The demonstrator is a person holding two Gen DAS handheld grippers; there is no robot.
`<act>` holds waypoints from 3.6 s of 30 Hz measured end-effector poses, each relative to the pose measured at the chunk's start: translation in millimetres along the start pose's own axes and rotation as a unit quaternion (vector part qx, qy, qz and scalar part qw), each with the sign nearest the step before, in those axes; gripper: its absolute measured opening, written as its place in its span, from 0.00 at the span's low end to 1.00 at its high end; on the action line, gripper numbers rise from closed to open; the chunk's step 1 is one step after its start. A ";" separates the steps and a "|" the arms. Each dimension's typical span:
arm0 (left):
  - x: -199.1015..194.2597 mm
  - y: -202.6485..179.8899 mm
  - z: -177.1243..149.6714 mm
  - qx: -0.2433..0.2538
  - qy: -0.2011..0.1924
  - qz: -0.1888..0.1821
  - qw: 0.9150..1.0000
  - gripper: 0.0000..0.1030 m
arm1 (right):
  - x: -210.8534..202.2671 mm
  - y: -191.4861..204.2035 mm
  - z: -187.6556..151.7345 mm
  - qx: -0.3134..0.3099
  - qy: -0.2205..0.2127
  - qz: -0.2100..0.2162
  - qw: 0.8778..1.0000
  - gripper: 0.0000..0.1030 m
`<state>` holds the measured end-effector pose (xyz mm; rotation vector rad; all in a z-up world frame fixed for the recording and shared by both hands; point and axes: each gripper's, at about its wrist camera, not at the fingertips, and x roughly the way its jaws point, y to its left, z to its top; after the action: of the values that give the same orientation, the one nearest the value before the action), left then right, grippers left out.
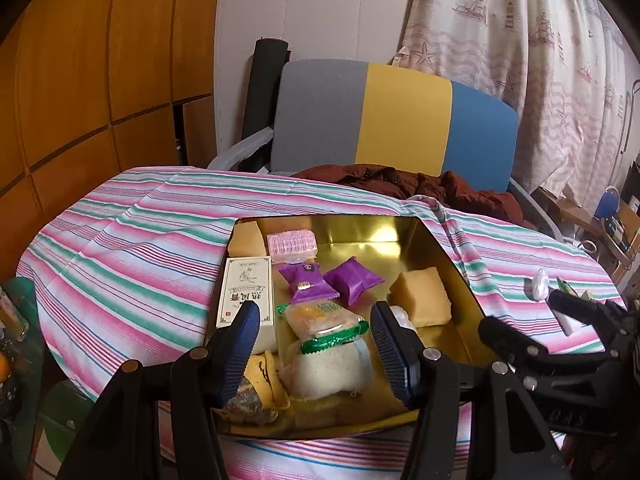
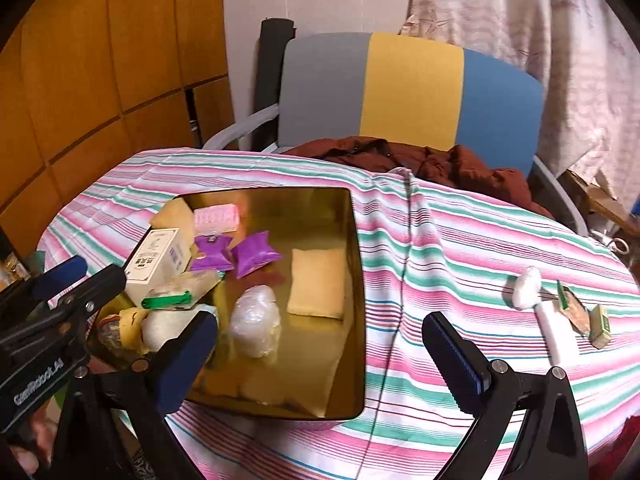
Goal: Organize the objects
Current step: 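Move both grippers from the tray back toward the items on the cloth, then grasp the clear plastic-wrapped ball with the left gripper while the right gripper reaches the eraser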
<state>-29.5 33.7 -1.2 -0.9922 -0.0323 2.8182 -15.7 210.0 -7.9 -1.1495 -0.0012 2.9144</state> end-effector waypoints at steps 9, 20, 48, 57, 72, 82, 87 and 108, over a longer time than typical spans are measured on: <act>-4.4 -8.6 -3.7 0.013 -0.002 -0.003 1.000 0.57 | -7.8 -4.6 -2.6 -0.002 -0.011 -0.016 1.000 1.00; -3.6 -21.0 -5.7 0.033 0.000 -0.016 0.999 0.57 | -7.1 -12.9 -3.3 -0.003 -0.010 -0.027 1.000 1.00; 7.5 -79.4 2.3 0.098 0.015 -0.079 0.992 0.57 | -7.2 -217.2 6.6 0.129 0.018 -0.153 0.980 1.00; 11.7 -122.3 6.9 0.135 0.022 -0.118 0.984 0.57 | -23.8 -352.0 -36.6 0.328 -0.016 -0.219 0.919 1.00; 54.8 -229.9 -2.5 0.208 0.086 -0.185 0.957 0.62 | -48.3 -416.2 -101.4 0.551 -0.047 -0.146 0.820 1.00; 107.1 -289.0 8.2 0.214 0.122 -0.203 0.948 0.64 | -22.4 -407.6 -91.4 0.528 -0.012 -0.103 0.843 1.00; 131.9 -317.3 13.2 0.227 0.127 -0.216 0.941 0.63 | -13.4 -404.8 -89.8 0.522 0.003 -0.086 0.848 1.00; 228.4 -384.1 0.3 0.243 0.177 -0.244 0.922 0.35 | 1.0 -403.8 -92.2 0.520 0.033 -0.068 0.851 1.00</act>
<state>-152.7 447.8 -115.5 -1.1490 0.3871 2.0201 49.6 613.6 -74.4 -0.9238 1.2445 2.1127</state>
